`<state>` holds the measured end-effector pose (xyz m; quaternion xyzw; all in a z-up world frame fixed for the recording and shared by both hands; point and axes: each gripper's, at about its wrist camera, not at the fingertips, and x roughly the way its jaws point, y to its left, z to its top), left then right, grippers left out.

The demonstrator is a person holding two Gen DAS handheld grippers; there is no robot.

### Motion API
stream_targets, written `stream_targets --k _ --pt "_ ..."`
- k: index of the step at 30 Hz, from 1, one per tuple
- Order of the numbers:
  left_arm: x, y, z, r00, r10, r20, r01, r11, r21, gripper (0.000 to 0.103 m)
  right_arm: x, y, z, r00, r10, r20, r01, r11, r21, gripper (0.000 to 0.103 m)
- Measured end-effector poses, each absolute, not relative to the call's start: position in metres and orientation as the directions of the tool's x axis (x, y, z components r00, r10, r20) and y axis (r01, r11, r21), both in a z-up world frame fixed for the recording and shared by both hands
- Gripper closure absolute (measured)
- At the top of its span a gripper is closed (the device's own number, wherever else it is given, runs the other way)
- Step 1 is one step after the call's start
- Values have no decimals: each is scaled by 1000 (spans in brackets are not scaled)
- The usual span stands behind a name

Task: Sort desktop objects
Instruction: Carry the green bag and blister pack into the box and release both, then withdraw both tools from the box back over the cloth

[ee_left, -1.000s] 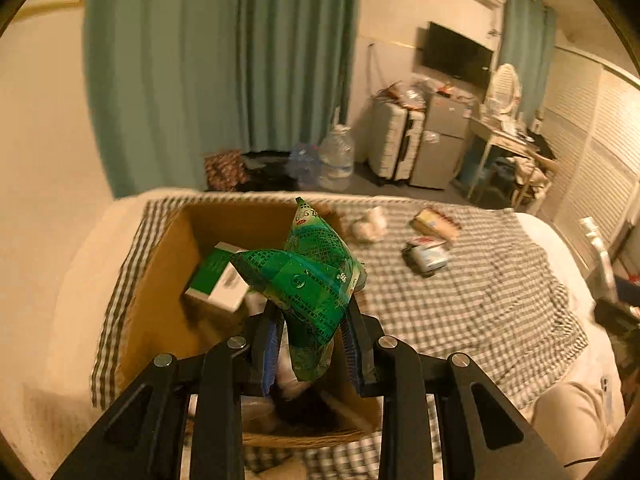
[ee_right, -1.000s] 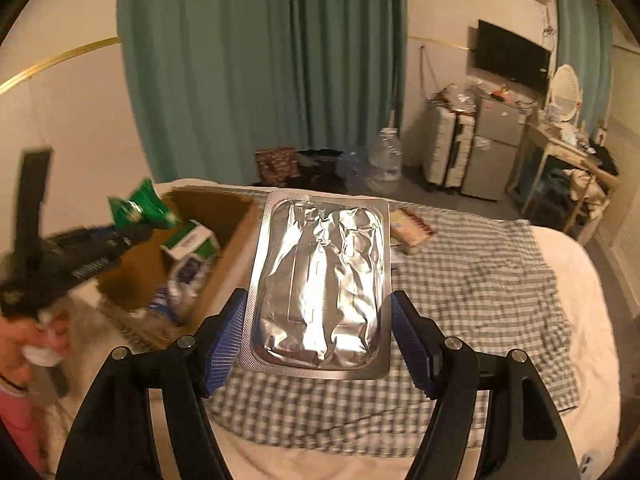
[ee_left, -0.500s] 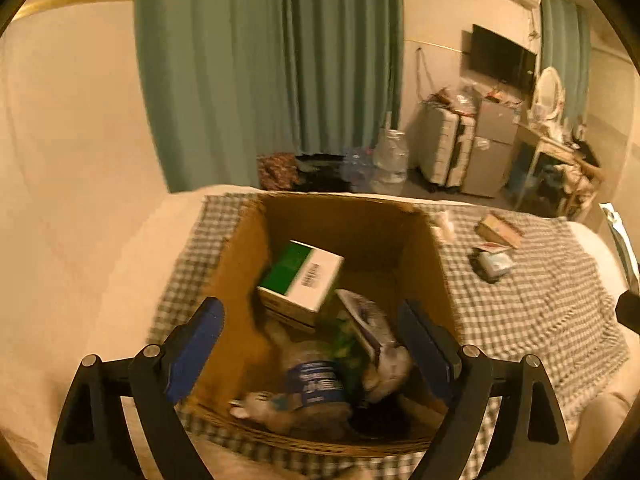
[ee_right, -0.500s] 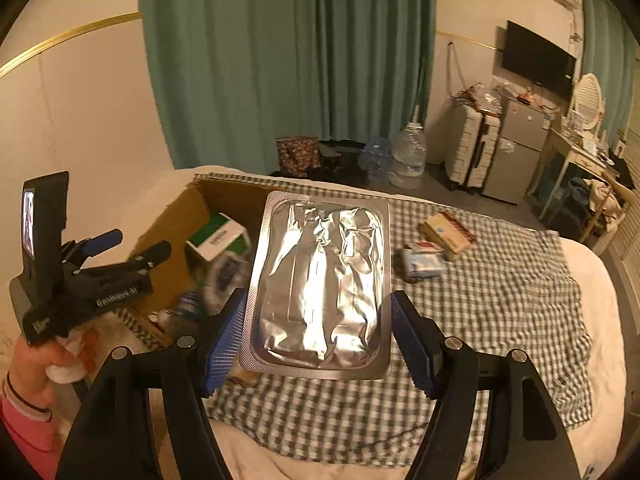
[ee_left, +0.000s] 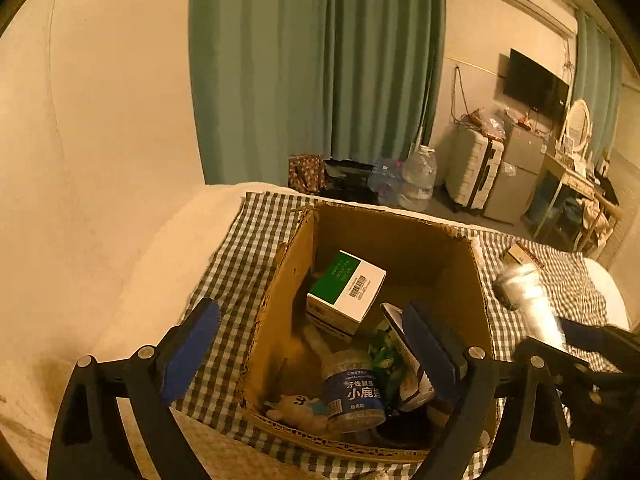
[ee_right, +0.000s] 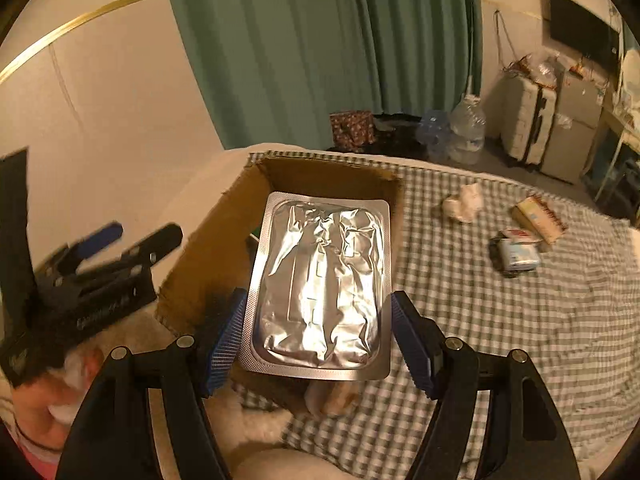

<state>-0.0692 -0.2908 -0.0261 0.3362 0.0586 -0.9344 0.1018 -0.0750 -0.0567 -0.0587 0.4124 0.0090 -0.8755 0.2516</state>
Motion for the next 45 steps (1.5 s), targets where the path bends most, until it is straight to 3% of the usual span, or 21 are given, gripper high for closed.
stream_targets --k 3,6,19,23,28,32,35,41,45 --pt "-70 -292 -28 -746 -161 -646 238 -971 -32 8 -96 -60 -67 -501 -445 -742 393 -881 263 18" --pt "-71 -291 -30 -742 -159 -651 233 -972 -29 8 -100 -45 -65 -543 -443 -714 331 -894 303 16" --pt "-64 -218 -33 -741 -58 -669 91 -996 -15 8 -84 117 -57 -693 -217 -688 49 -966 256 15" --pt "-58 -183 -24 -759 -20 -650 67 -997 -47 3 -71 166 -44 -736 -142 -662 -37 -968 249 15" --pt "-55 -133 -25 -776 47 -629 16 -995 -94 0 -60 193 -38 -779 -100 -619 -28 -981 193 10" --pt "-61 -91 -37 -787 36 -616 -8 -999 -49 0 -61 197 -50 -793 -104 -600 38 -992 121 10" --pt "-69 -63 -50 -830 4 -557 -15 -1000 16 0 -70 196 -68 -808 -124 -576 95 -992 80 6" --pt "-134 -35 -72 -820 -59 -569 21 -997 74 0 -116 204 -119 -780 -233 -581 168 -972 164 5" --pt "-208 -20 -81 -817 50 -574 -80 -996 28 0 -156 207 -153 -759 -262 -596 180 -964 194 5"
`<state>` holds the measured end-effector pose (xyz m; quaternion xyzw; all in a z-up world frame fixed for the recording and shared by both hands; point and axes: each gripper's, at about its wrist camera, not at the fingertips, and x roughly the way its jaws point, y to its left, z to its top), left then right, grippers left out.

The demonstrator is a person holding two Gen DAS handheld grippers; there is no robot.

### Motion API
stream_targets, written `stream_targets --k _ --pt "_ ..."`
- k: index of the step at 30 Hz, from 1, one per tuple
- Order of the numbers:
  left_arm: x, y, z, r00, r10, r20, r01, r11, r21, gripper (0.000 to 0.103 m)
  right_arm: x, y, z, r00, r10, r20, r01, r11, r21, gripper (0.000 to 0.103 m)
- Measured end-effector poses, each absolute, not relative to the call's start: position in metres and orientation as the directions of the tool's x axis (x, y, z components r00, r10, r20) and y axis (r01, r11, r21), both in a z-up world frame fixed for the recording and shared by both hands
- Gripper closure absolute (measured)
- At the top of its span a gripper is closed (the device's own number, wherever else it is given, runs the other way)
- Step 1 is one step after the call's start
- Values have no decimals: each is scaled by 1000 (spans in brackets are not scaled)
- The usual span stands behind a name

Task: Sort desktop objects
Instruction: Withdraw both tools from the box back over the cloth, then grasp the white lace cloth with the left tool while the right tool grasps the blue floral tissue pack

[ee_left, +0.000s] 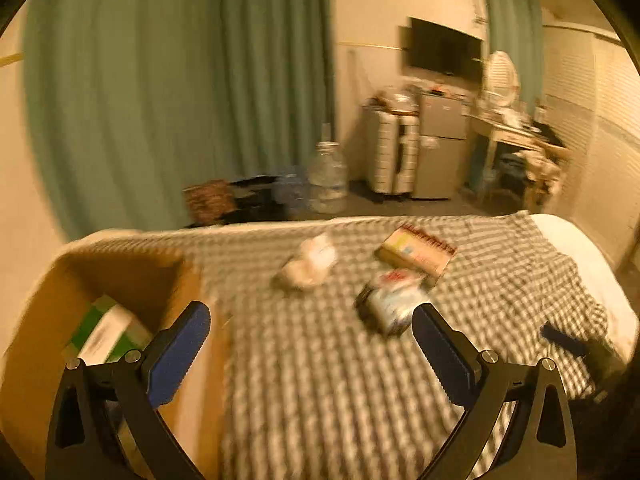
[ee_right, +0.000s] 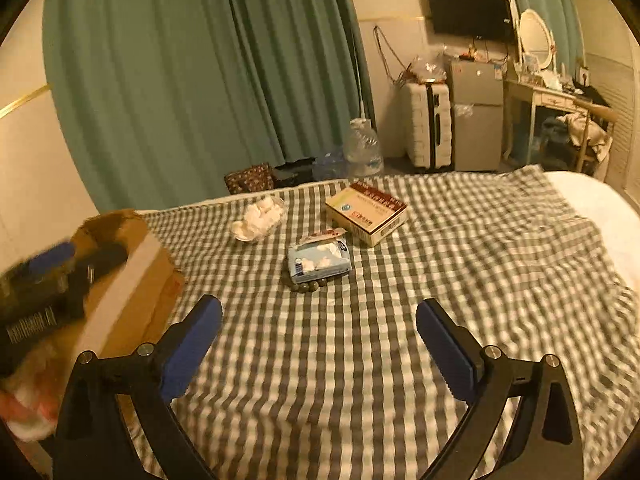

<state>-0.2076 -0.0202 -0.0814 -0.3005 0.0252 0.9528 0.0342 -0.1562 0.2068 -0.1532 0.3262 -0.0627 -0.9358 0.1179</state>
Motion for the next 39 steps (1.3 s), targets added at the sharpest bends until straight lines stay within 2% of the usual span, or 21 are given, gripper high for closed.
stream_targets --k 4,7,12,17,21,23,25,27,30,31,35,36,39 --pt "-271 -17 -105 -811 50 -583 -64 -998 4 0 -201 207 -189 -730 -282 -622 159 -956 247 5" --pt "-302 -24 -136 -788 48 -614 -36 -999 -32 0 -234 201 -213 -696 -277 -663 176 -960 216 5" --pt "-316 -30 -179 -758 9 -652 -33 -999 26 0 -267 192 -235 -675 -293 -677 216 -956 198 5" --pt "-323 -17 -190 -761 -39 -647 -52 -991 121 0 -290 176 -248 -657 -269 -704 226 -961 156 5" --pt "-329 -29 -195 -745 -8 -667 -44 -997 62 0 -300 166 -254 -654 -230 -721 227 -968 103 5" --pt "-328 -27 -194 -750 -3 -662 -51 -997 61 0 -302 164 -256 -656 -219 -723 227 -970 88 10" --pt "-325 -26 -195 -747 -5 -664 -55 -996 69 0 -300 163 -256 -653 -236 -720 235 -966 104 21" --pt "-328 -25 -198 -738 -5 -675 -48 -997 61 0 -302 164 -257 -647 -222 -730 225 -970 96 25" --pt "-329 -29 -201 -720 10 -693 -40 -999 26 0 -301 164 -257 -636 -209 -743 227 -971 78 23" --pt "-328 -29 -200 -721 11 -693 -40 -999 26 0 -301 162 -256 -640 -194 -744 223 -973 61 17" --pt "-334 -24 -208 -712 -4 -702 -33 -999 39 0 -299 164 -259 -650 -234 -723 241 -966 97 16" --pt "-335 -25 -210 -709 -4 -705 -32 -999 39 0 -300 167 -260 -649 -249 -719 236 -964 121 17" --pt "-338 -27 -215 -697 4 -717 -25 -999 19 0 -302 175 -259 -647 -265 -715 216 -963 162 31"
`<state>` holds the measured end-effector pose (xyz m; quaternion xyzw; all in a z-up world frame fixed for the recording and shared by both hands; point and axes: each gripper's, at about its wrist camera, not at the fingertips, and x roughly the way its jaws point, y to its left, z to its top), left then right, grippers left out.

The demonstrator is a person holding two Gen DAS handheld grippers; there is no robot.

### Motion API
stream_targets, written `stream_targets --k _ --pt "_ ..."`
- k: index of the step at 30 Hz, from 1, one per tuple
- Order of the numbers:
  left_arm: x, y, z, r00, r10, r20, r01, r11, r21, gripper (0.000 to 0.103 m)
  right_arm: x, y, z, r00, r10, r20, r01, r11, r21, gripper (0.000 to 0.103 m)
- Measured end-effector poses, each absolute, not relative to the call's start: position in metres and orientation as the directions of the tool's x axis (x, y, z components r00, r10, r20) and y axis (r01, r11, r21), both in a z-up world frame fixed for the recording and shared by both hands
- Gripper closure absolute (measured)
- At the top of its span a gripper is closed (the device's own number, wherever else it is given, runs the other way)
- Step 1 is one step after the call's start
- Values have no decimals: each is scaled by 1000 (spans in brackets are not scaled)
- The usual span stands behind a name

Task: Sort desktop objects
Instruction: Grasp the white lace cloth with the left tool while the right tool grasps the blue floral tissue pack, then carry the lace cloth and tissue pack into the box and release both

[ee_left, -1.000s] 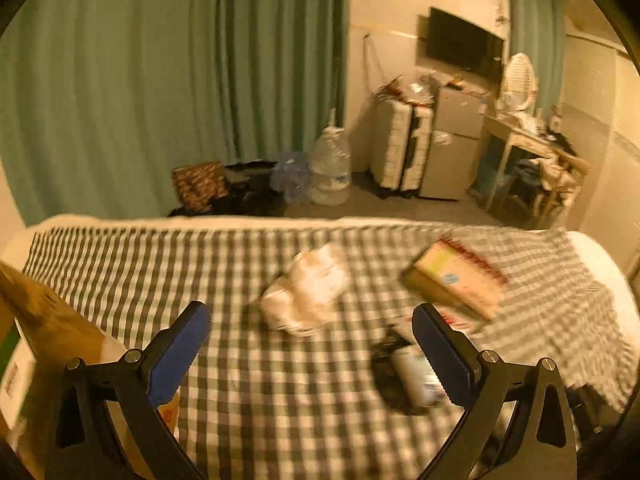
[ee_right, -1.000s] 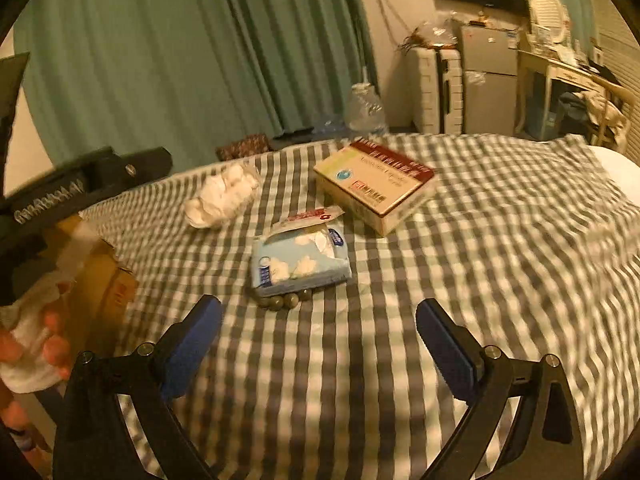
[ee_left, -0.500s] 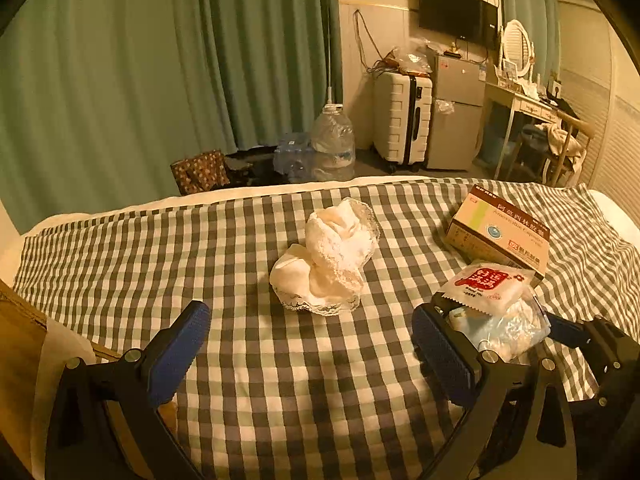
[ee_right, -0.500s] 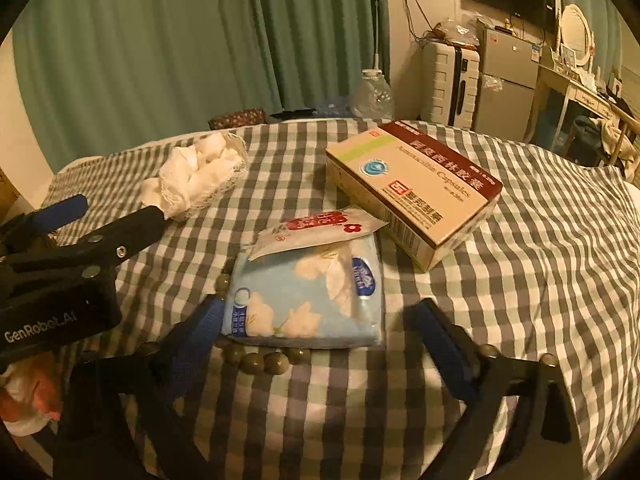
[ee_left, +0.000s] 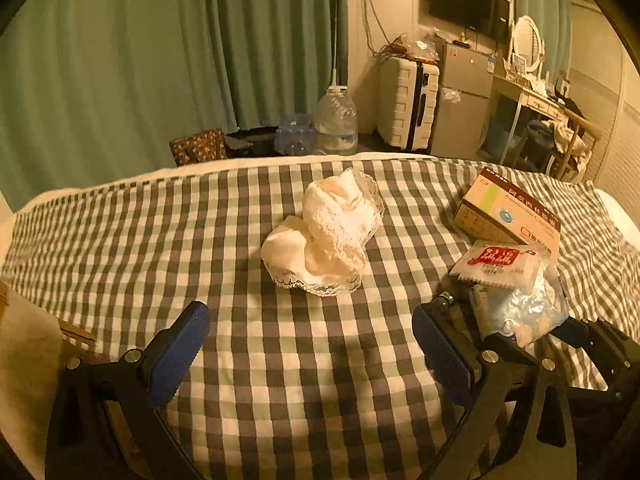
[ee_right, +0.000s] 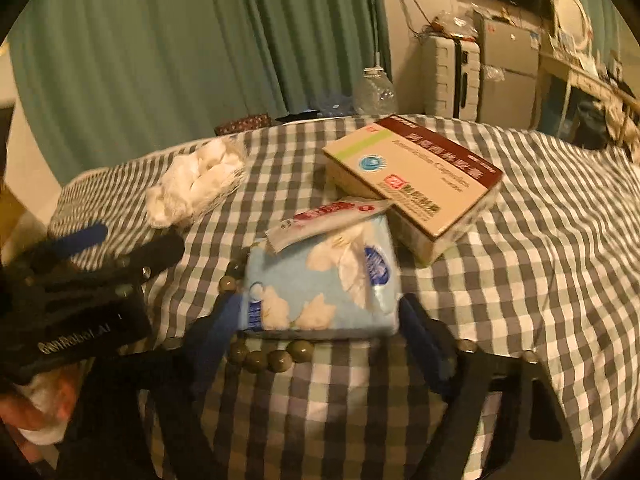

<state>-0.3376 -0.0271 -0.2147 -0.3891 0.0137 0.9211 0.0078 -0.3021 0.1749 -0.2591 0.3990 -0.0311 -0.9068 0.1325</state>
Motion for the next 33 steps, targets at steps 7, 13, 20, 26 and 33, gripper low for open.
stream_targets --k 7,13,20,26,33 --pt "-338 -32 -214 -697 19 -717 -29 -1000 1 0 -299 174 -256 -661 -259 -704 223 -964 146 33" --pt "-336 -38 -213 -710 21 -704 -16 -1000 -14 0 -290 187 -247 -682 -247 -688 199 -968 150 35" --pt "-348 -38 -213 -747 -10 -665 31 -999 -20 4 -285 213 -242 -683 -209 -700 152 -978 143 35" --pt "-369 -28 -223 -709 -4 -705 -27 -999 33 83 -282 229 -238 -689 -205 -695 110 -978 179 35" --pt "-339 -18 -210 -676 68 -734 -71 -997 -27 97 -273 234 -226 -707 -176 -685 90 -983 160 35"
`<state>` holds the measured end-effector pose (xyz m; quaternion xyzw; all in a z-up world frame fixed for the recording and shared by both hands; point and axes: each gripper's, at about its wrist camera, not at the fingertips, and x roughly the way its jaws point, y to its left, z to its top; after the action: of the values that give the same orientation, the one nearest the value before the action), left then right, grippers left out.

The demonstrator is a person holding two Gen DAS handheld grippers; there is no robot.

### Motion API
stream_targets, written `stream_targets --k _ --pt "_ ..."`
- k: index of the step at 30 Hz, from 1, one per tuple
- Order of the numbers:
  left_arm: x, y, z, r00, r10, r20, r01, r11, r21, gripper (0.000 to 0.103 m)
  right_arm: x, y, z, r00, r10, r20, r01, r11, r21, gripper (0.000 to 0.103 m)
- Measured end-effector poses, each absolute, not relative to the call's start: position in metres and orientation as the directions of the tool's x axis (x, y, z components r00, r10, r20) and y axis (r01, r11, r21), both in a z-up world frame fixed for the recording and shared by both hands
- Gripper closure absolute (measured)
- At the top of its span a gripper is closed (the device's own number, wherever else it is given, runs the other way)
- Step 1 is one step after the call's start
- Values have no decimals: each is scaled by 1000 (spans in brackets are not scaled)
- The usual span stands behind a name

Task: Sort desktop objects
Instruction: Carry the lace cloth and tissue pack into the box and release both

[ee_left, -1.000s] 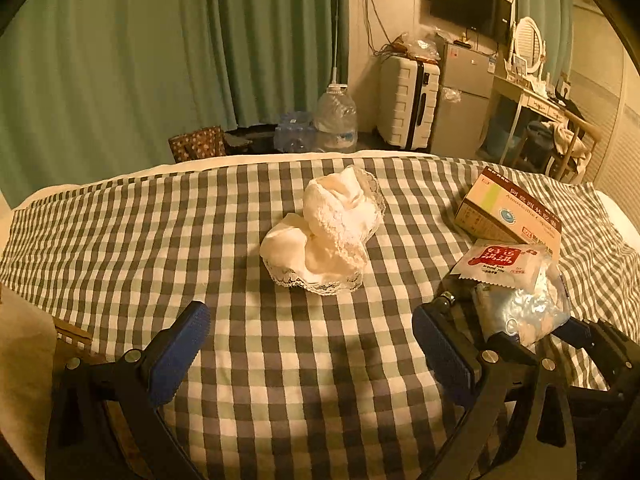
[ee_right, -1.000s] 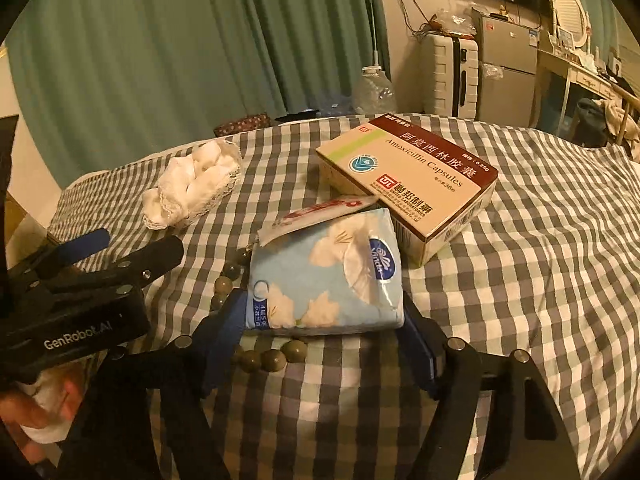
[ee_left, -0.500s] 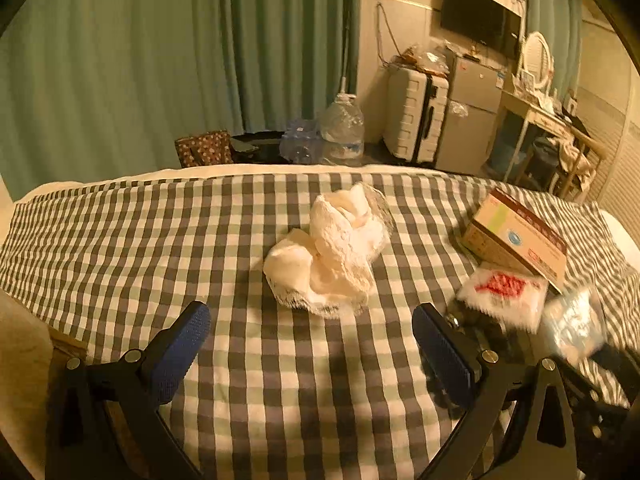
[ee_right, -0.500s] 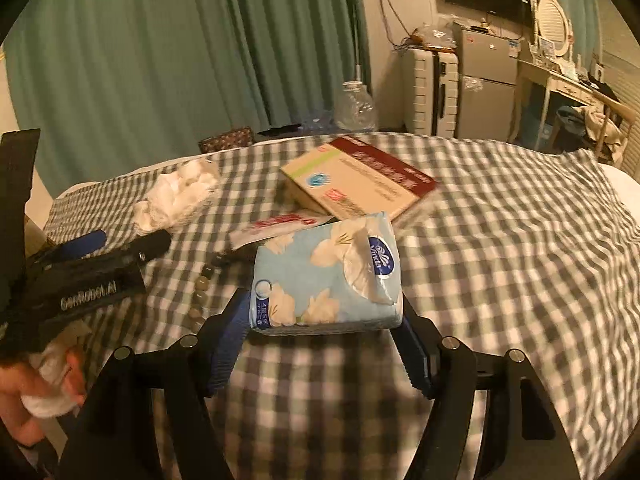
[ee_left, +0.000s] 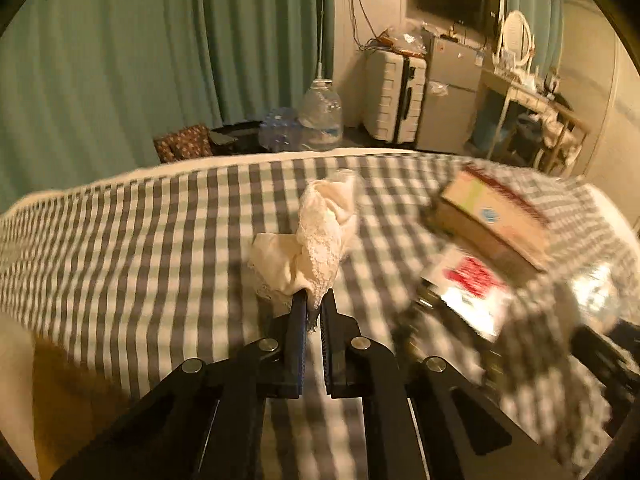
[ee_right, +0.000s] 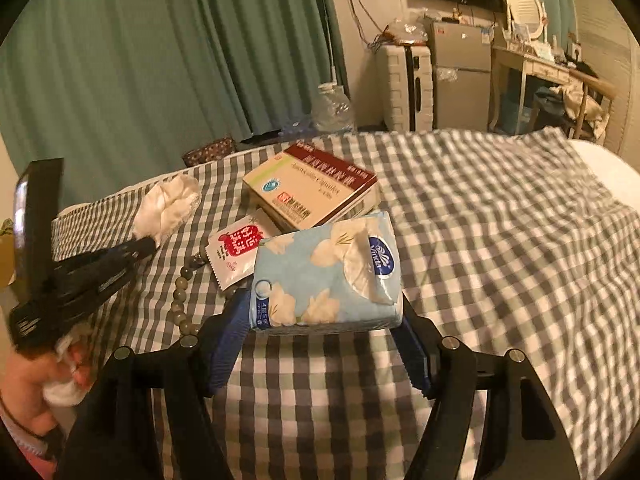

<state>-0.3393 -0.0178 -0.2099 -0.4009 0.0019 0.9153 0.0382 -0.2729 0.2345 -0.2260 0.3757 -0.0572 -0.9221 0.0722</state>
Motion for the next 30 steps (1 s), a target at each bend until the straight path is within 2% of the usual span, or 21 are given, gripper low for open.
stream_targets --k 13,18,25,30 --pt "-214 -2 -136 -635 184 -750 -173 -980 -94 98 -210 221 -149 -787 -109 -608 87 -994 66 35" --pt "-180 -17 -85 -683 187 -706 -175 -980 -90 98 -168 216 -120 -787 -137 -601 104 -990 90 35" --pt "-131 -57 -23 -751 125 -649 -103 -992 -72 98 -119 201 -70 -811 -189 -554 104 -978 182 35" --pt "-101 -98 4 -794 80 -602 -39 -996 -82 98 -89 158 -30 -835 -234 -498 183 -972 150 35"
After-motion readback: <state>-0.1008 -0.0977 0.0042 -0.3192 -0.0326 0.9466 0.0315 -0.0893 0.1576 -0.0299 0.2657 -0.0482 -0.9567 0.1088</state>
